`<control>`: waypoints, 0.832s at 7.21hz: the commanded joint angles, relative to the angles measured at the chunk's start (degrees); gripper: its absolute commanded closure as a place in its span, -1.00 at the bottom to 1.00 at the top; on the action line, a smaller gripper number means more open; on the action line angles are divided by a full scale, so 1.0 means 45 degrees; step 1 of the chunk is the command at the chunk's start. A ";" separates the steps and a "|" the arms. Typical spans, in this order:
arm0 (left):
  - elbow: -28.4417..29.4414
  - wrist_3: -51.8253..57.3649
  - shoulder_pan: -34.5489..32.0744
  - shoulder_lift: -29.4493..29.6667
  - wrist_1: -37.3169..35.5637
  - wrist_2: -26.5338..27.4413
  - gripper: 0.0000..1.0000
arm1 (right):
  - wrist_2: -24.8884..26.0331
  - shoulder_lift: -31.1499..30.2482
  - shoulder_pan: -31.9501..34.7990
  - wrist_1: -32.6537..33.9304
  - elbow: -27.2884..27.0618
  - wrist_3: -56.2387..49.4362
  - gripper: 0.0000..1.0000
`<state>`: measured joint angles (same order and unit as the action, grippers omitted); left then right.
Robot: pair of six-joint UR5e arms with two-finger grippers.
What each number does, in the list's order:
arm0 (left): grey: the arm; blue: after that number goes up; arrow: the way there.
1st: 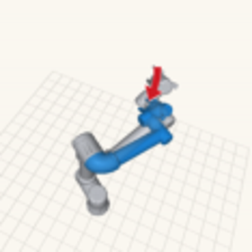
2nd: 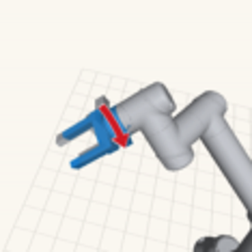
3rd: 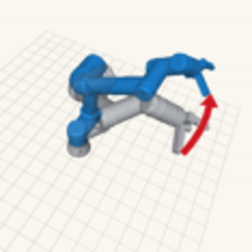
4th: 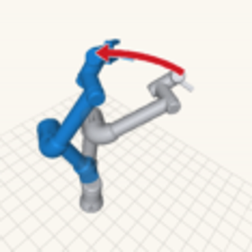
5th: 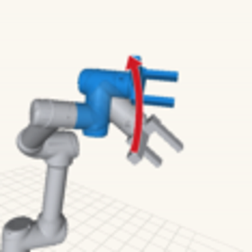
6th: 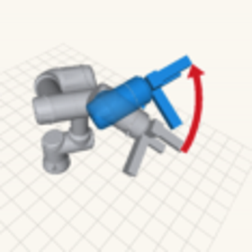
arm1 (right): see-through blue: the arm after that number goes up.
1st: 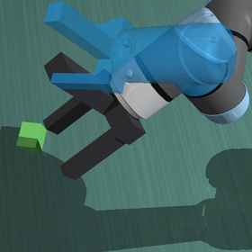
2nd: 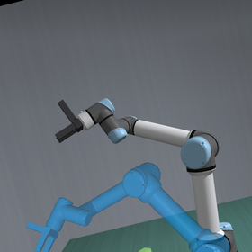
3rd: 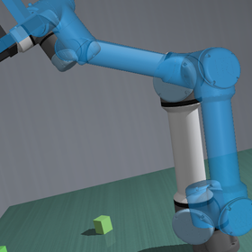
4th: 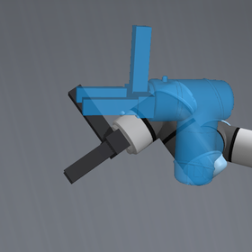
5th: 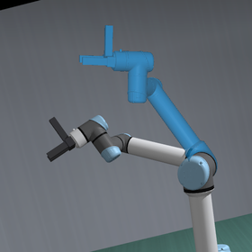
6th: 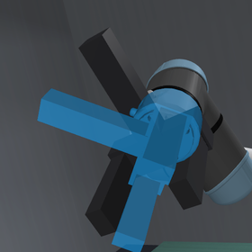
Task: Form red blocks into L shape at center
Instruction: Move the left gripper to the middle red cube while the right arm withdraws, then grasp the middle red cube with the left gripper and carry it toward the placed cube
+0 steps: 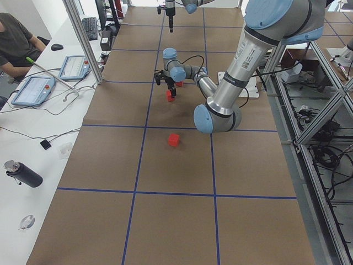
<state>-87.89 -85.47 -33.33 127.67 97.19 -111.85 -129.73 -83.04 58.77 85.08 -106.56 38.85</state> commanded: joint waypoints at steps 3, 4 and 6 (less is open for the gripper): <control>0.0136 0.0047 -0.0073 0.0260 0.0023 0.0674 1.00 | 0.0020 0.0016 -0.0013 -0.0002 0.0163 0.0000 -1.00; 0.0426 0.1150 -0.0073 0.0842 -0.0055 0.0850 1.00 | 0.0040 0.0016 -0.0013 -0.0002 0.0260 0.0000 -1.00; 0.2625 0.1588 -0.0034 0.2831 0.0041 0.1259 1.00 | 0.0040 0.0055 0.0006 -0.0002 0.0359 -0.0117 -1.00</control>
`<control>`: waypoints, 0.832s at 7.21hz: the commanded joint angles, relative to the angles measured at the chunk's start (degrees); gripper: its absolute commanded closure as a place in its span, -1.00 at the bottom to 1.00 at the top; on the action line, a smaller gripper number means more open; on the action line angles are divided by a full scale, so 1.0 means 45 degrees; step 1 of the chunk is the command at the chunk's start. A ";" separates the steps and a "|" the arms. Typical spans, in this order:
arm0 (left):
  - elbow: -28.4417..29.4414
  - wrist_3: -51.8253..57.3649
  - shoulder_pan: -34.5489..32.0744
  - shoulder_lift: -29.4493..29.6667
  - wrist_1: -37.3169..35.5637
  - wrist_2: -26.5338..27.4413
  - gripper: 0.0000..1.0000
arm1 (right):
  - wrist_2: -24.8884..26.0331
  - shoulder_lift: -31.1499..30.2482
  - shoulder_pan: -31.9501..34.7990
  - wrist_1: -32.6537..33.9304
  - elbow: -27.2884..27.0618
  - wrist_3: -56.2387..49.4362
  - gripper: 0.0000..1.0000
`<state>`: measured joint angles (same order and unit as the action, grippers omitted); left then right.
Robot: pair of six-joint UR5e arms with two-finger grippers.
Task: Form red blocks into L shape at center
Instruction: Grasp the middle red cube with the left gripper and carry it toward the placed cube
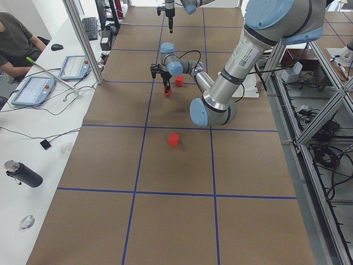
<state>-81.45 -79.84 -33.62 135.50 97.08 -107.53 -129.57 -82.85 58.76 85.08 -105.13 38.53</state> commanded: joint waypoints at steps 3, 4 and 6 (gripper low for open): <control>0.2397 0.0945 0.0089 0.2310 0.0107 0.0303 1.00 | 0.0023 0.0052 -0.0011 0.0000 0.0061 -0.0046 -1.00; 0.2397 0.0944 0.0399 0.2310 0.0107 0.0303 1.00 | 0.0042 0.0071 -0.0011 0.0000 0.0080 -0.0026 -1.00; 0.2300 0.0944 0.0557 0.2330 0.0068 0.0264 1.00 | 0.0023 0.0091 -0.0011 -0.0812 0.0604 -0.0007 -1.00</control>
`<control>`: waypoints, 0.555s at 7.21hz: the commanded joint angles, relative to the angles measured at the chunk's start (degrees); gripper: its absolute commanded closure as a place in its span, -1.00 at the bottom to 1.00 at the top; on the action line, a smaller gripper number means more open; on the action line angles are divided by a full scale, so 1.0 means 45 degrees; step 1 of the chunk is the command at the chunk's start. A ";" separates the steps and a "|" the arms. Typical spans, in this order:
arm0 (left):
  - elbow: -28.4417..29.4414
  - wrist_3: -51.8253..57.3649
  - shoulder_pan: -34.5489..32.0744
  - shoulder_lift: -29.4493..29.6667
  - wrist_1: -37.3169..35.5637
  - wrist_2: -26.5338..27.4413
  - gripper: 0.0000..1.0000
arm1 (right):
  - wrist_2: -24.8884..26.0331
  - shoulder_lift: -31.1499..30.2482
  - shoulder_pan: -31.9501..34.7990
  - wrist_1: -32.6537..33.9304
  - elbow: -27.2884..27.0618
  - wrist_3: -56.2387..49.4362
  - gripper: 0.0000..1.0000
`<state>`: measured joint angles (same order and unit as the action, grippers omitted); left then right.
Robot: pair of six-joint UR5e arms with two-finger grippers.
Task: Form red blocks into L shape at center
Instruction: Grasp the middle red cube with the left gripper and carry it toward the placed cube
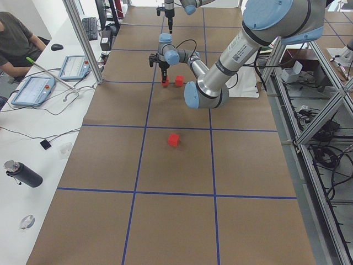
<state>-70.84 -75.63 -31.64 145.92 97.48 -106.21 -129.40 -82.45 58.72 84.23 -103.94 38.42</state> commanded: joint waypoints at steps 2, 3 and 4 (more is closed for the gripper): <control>-0.0175 0.0011 0.0137 -0.0004 -0.0060 -0.0090 1.00 | -0.0014 -0.0056 0.0019 -0.1568 0.0889 0.0057 -1.00; -0.0214 0.0030 0.0196 -0.0024 -0.0060 -0.0090 1.00 | -0.0014 -0.0017 0.0019 -0.1569 0.0890 0.0076 -1.00; -0.0234 0.0030 0.0312 -0.0043 -0.0079 -0.0090 1.00 | -0.0014 -0.0017 0.0019 -0.1569 0.0890 0.0077 -1.00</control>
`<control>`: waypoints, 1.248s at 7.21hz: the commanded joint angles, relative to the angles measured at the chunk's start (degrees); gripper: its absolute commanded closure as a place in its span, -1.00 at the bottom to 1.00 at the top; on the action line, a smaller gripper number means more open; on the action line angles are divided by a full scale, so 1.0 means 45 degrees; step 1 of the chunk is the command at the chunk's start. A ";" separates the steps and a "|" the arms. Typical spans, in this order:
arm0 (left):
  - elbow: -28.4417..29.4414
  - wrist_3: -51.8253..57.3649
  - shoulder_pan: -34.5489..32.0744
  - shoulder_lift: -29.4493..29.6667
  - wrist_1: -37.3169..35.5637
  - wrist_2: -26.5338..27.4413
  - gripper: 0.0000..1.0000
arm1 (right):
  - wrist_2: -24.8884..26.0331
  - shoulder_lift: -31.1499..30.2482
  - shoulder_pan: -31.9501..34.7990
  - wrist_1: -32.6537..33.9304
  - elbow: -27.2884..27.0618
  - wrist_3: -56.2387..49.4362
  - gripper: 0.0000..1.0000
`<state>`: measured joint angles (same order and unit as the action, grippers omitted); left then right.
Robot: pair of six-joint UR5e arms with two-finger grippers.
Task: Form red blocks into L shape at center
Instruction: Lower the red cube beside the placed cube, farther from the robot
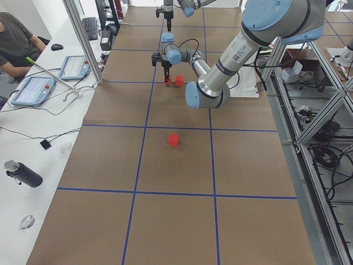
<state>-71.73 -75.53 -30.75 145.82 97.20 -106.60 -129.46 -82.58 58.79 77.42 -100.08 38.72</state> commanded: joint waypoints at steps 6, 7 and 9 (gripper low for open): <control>-0.0368 0.0007 0.0134 -0.0118 -0.0076 -0.0023 1.00 | -0.0020 0.0051 0.0002 -0.0076 0.0033 0.0027 -1.00; -0.0523 0.0007 0.0134 -0.0215 -0.0076 -0.0023 1.00 | -0.0020 0.0051 0.0002 -0.0076 0.0033 0.0027 -1.00; -0.0816 0.0007 0.0153 -0.0507 -0.0076 -0.0042 1.00 | -0.0039 0.0051 0.0002 -0.0076 0.0033 0.0066 -1.00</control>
<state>-74.48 -75.50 -30.09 144.46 96.86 -106.72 -129.57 -82.36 58.80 77.08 -99.93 38.96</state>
